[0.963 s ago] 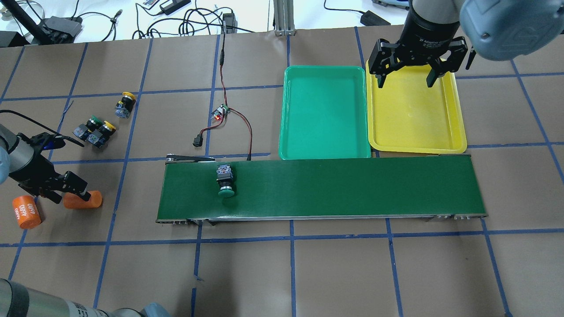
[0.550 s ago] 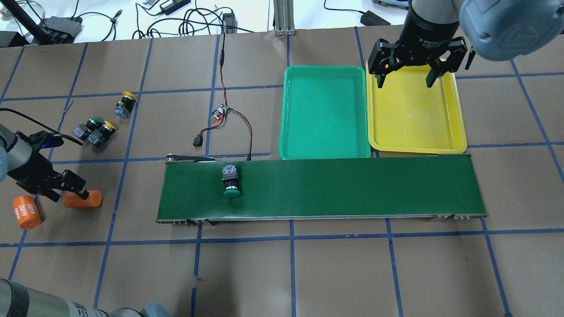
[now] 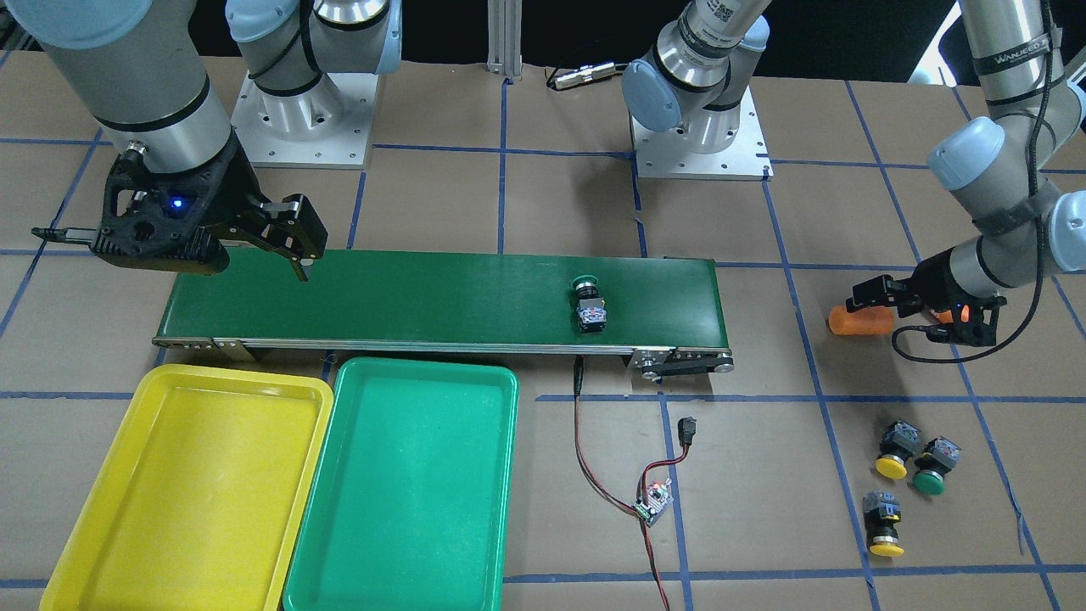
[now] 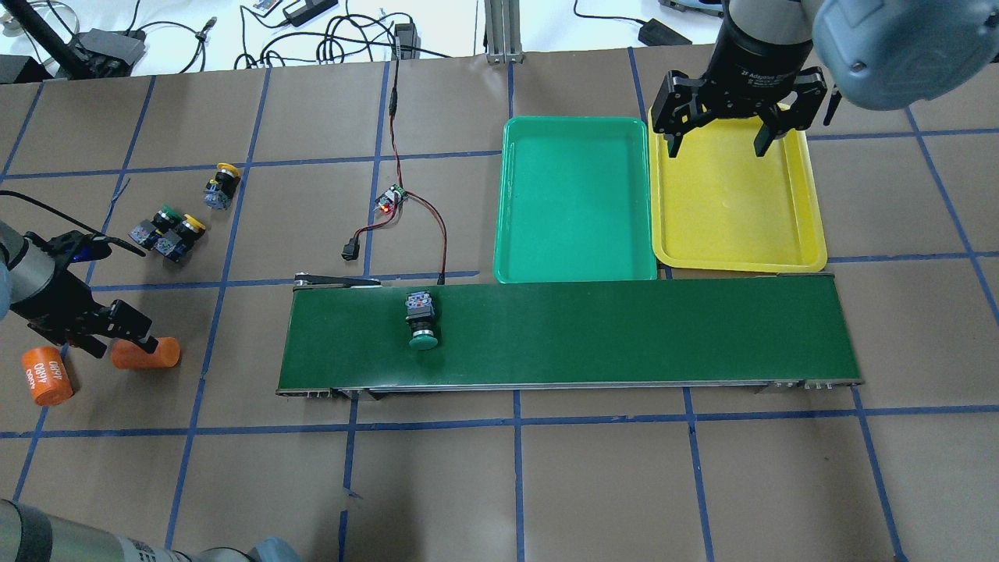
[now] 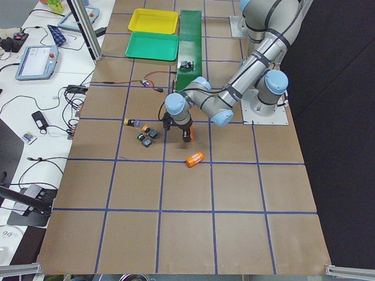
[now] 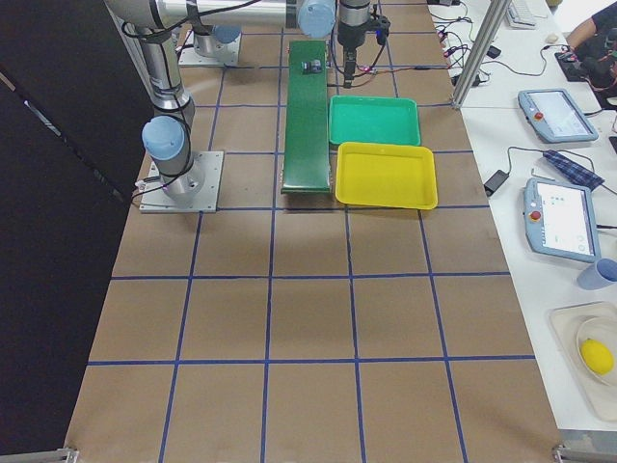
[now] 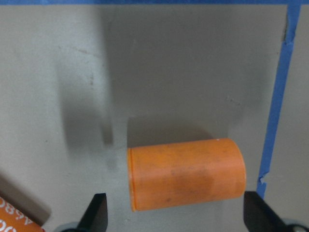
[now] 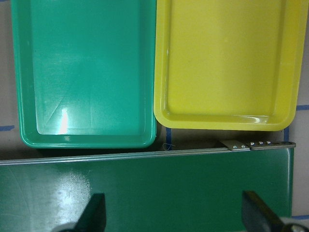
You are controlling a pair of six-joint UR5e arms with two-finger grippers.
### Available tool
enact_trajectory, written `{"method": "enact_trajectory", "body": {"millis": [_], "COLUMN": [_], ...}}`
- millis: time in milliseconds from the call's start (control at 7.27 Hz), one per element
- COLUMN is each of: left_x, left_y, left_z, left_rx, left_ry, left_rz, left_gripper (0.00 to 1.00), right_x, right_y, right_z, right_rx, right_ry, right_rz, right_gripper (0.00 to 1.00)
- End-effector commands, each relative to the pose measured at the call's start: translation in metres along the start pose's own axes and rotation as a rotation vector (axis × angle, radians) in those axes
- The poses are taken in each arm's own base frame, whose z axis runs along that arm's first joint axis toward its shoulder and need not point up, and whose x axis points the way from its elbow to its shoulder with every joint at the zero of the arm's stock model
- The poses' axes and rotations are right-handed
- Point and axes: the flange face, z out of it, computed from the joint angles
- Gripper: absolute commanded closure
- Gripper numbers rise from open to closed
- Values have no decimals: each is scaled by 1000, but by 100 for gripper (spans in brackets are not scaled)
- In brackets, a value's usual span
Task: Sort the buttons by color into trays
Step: 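Place the orange cylinder on the conveyor with the left gripper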
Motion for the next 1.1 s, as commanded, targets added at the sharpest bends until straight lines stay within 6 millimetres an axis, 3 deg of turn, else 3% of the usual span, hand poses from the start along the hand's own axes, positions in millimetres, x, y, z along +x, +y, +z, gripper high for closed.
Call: {"method": "enact_trajectory", "body": {"millis": [0,688,826,963], "left_x": [2,-1,-1,5], "left_y": [-4,-9,-9,-4], "left_z": [8,28,22,13], "left_rx": [10,-15,-5,-1], "left_ry": [40,66,53,40], "left_rz": [4,4,10,10], "left_gripper": [0,0,27,75], "right_x": [0,0,0,0], "right_y": [0,0,0,0], "right_z": [1,1,1,1], "right_rx": [0,-2,-2,-2], "right_ry": [-1,0,0,0], "right_rz": [0,0,0,0], "right_gripper": [0,0,0,0]}}
